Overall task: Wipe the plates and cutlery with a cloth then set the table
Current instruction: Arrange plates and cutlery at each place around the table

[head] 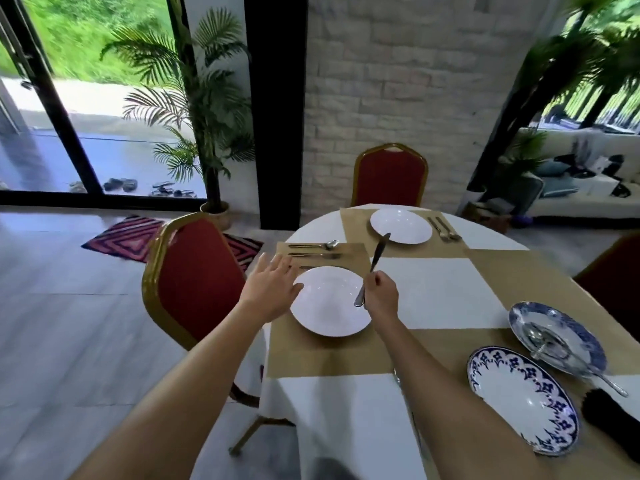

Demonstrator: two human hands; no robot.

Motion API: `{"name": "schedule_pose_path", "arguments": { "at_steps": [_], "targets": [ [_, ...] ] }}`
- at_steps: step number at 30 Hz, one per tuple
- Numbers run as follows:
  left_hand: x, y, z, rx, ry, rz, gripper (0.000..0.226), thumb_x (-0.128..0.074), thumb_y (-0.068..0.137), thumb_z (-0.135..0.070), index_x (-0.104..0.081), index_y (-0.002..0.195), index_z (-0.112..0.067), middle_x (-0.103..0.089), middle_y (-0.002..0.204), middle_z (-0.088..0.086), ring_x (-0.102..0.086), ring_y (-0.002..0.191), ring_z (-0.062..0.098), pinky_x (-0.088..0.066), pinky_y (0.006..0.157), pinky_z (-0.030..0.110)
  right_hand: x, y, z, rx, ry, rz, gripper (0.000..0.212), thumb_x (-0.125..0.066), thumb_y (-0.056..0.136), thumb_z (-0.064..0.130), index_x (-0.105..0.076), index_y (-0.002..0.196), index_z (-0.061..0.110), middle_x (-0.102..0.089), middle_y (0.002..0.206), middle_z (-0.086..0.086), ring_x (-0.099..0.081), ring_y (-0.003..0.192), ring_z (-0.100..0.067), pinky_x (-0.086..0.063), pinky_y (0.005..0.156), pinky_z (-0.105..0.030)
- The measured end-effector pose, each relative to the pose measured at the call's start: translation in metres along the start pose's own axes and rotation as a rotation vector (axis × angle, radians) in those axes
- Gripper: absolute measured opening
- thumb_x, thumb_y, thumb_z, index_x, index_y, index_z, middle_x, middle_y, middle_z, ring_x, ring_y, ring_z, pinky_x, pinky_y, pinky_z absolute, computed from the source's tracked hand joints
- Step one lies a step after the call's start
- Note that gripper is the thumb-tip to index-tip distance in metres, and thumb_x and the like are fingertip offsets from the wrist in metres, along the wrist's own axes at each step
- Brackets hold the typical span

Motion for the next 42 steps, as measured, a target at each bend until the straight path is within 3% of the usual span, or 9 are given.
{"name": "schedule_pose_path", "arguments": {
  "at_steps": [10,16,20,24,26,29,35,38,42],
  "targets": [
    [-0.028,0.081,0.089,-0.187,0.030,0.010,0.057,-0.021,0.102,-0.043,-0.017,0.150,-0.013,-0.019,0.157,0.006,-0.012,0.146,0.020,-0.005,0.119,0.044,-0.090,0.047,0.012,-0.063,0.032,-0.160,0.034,-0.048,0.095,0.031,-0.045,0.067,0.012,-0.063,0.072,-0.022,-0.050,0.054,-0.017,-0.037,0.049,-0.026],
    [-0.017,0.189,0.136,-0.423,0.084,-0.025,0.056,-0.020,0.102,-0.044,-0.018,0.149,-0.014,-0.023,0.156,0.006,-0.019,0.144,0.021,-0.011,0.116,0.044,-0.143,0.118,0.027,-0.144,0.122,-0.428,0.030,-0.051,0.094,0.031,-0.048,0.068,0.016,-0.053,0.070,-0.003,-0.049,0.068,-0.019,-0.042,0.067,-0.033],
    [-0.021,0.233,0.165,-0.548,0.091,0.005,0.055,-0.021,0.102,-0.042,-0.019,0.149,-0.013,-0.021,0.157,0.007,-0.015,0.145,0.023,-0.009,0.116,0.044,-0.176,0.152,0.029,-0.222,0.160,-0.558,0.028,-0.051,0.090,0.028,-0.048,0.067,0.013,-0.050,0.068,-0.004,-0.051,0.068,-0.023,-0.050,0.072,-0.046],
    [-0.034,0.276,0.195,-0.639,0.112,0.050,0.055,-0.020,0.103,-0.041,-0.019,0.149,-0.012,-0.022,0.156,0.008,-0.016,0.145,0.022,-0.007,0.116,0.041,-0.202,0.173,0.039,-0.258,0.173,-0.642,0.023,-0.052,0.093,0.022,-0.051,0.074,0.011,-0.053,0.072,-0.005,-0.053,0.070,-0.022,-0.045,0.059,-0.030],
    [-0.042,0.302,0.208,-0.684,0.125,0.062,0.055,-0.019,0.103,-0.041,-0.020,0.149,-0.011,-0.024,0.155,0.008,-0.021,0.142,0.022,-0.012,0.115,0.040,-0.214,0.184,0.041,-0.265,0.177,-0.693,0.021,-0.051,0.094,0.022,-0.051,0.076,0.011,-0.054,0.074,-0.005,-0.052,0.069,-0.021,-0.042,0.054,-0.027],
    [-0.055,0.340,0.225,-0.782,0.183,-0.006,0.053,-0.019,0.102,-0.042,-0.026,0.145,-0.012,-0.033,0.150,0.008,-0.032,0.136,0.024,-0.026,0.109,0.041,-0.235,0.198,0.042,-0.276,0.159,-0.756,0.023,-0.051,0.094,0.029,-0.053,0.079,0.011,-0.058,0.080,-0.011,-0.055,0.073,-0.025,-0.045,0.063,-0.034],
    [-0.074,0.389,0.276,-0.910,0.073,-0.015,0.057,-0.018,0.103,-0.042,-0.012,0.151,-0.012,-0.018,0.158,0.007,-0.015,0.145,0.023,-0.015,0.117,0.040,-0.294,0.214,0.052,-0.310,0.113,-0.888,0.027,-0.048,0.085,0.043,-0.052,0.075,0.018,-0.064,0.082,-0.014,-0.066,0.078,-0.034,-0.052,0.069,-0.044],
    [-0.086,0.408,0.303,-1.013,0.037,-0.018,0.058,-0.016,0.102,-0.043,-0.006,0.152,-0.013,-0.009,0.160,0.007,-0.009,0.147,0.023,-0.012,0.118,0.042,-0.325,0.214,0.068,-0.336,0.074,-0.942,0.033,-0.047,0.083,0.044,-0.055,0.079,0.012,-0.064,0.078,-0.013,-0.065,0.076,-0.034,-0.052,0.073,-0.049],
    [-0.105,0.444,0.328,-1.070,-0.007,-0.051,0.058,-0.015,0.102,-0.042,-0.005,0.152,-0.013,-0.007,0.160,0.007,-0.007,0.147,0.023,-0.010,0.119,0.044,-0.356,0.231,0.098,-0.347,0.074,-0.974,0.026,-0.050,0.094,0.026,-0.054,0.082,0.004,-0.056,0.069,-0.009,-0.058,0.063,-0.027,-0.046,0.055,-0.033]
  ]
}}
Point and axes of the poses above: each hand's wrist, its own y-axis towards the middle knuckle, its own x-axis out of the back of the hand, z = x × y, the point moved 1 cm from there along y, towards the middle knuckle
